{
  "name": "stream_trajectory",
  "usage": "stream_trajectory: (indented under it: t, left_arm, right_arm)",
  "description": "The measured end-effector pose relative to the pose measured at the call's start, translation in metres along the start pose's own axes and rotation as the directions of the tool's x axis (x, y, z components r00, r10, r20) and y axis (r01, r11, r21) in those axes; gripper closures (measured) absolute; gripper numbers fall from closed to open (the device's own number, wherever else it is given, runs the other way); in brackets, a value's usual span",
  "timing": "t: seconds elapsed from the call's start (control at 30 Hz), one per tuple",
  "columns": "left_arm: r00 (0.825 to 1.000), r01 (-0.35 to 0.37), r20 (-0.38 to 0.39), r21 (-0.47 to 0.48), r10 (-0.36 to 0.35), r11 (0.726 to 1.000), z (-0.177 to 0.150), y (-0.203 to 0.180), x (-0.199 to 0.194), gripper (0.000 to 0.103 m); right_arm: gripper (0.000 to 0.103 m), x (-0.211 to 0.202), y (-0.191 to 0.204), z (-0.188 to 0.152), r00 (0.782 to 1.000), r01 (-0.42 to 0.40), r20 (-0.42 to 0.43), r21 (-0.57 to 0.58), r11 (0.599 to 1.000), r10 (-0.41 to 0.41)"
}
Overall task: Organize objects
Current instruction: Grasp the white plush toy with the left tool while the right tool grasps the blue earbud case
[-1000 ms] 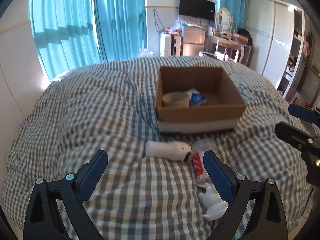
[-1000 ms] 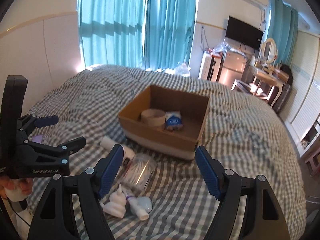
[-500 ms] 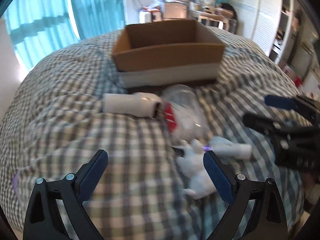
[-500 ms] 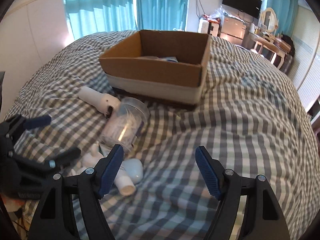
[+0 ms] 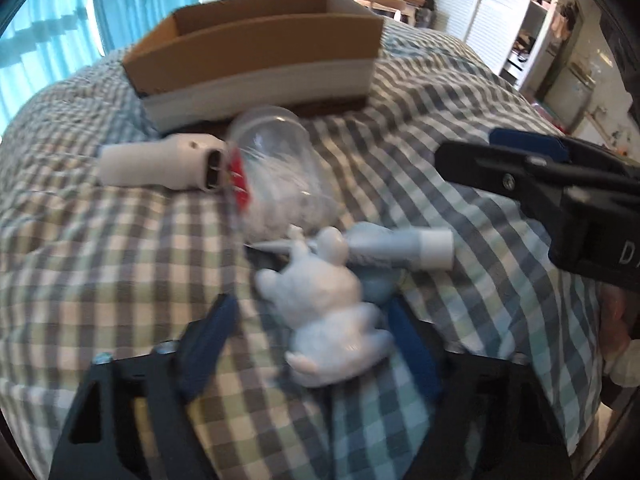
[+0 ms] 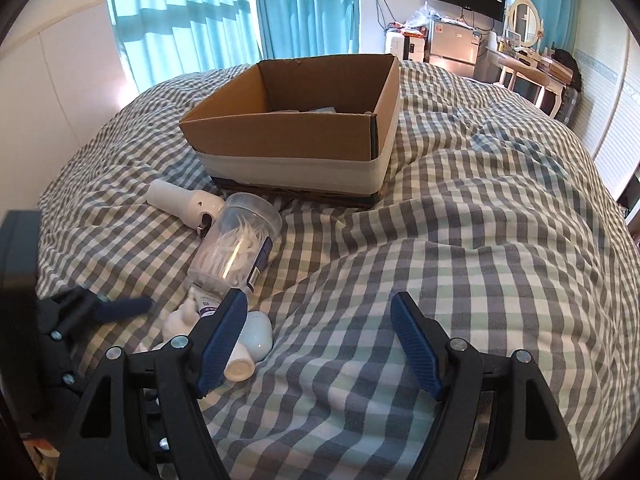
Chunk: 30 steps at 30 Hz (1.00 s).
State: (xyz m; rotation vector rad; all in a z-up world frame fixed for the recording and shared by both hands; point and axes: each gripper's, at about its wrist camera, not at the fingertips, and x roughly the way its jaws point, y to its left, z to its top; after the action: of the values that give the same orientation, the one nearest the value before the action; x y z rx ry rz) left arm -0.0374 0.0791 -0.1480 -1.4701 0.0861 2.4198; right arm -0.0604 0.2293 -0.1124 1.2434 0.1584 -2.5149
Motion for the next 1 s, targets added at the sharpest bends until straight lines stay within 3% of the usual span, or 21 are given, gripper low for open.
stream_trajectory:
  t: [0.13, 0.27, 0.37, 0.47, 0.57, 0.73, 1.0]
  left_arm:
    - [1.0, 0.011, 0.014, 0.003, -0.011, 1.0, -0.001, -0.002, -0.005, 0.05]
    - [0.998, 0.006, 0.062, -0.046, -0.003, 0.999, 0.001, 0.011, -0.026, 0.05]
    - [0.993, -0.045, 0.103, -0.076, 0.053, 0.996, 0.004, 0.022, -0.04, 0.05]
    - [0.978, -0.14, 0.143, -0.111, 0.155, 0.984, 0.009, 0.038, -0.054, 0.05]
    - [0.967, -0.176, 0.16, -0.152, 0.2, 0.973, 0.014, 0.054, -0.061, 0.05]
    - [0.968, -0.17, 0.158, -0.167, 0.197, 0.971, 0.015, 0.062, -0.057, 0.05]
    - [0.972, -0.152, 0.154, -0.153, 0.175, 0.976, 0.007, 0.063, -0.052, 0.05]
  right_arm:
    - [0.029, 0.0, 0.0, -0.001, 1.0, -0.005, 0.0, 0.003, 1.0, 0.005]
    - [0.029, -0.001, 0.003, -0.003, 1.0, -0.014, 0.006, -0.013, 1.0, 0.014]
    - [0.029, 0.003, 0.007, -0.002, 1.0, -0.021, -0.003, -0.03, 0.999, 0.021]
    - [0.029, 0.009, 0.016, -0.002, 0.999, -0.037, -0.016, -0.066, 0.997, 0.036]
    - [0.029, 0.014, 0.03, -0.004, 0.999, -0.033, -0.041, -0.12, 0.992, 0.029]
    - [0.029, 0.023, 0.061, -0.016, 0.995, -0.058, -0.087, -0.219, 0.974, 0.04]
    - [0.03, 0.058, 0.069, -0.02, 0.984, -0.047, -0.18, -0.235, 0.971, 0.005]
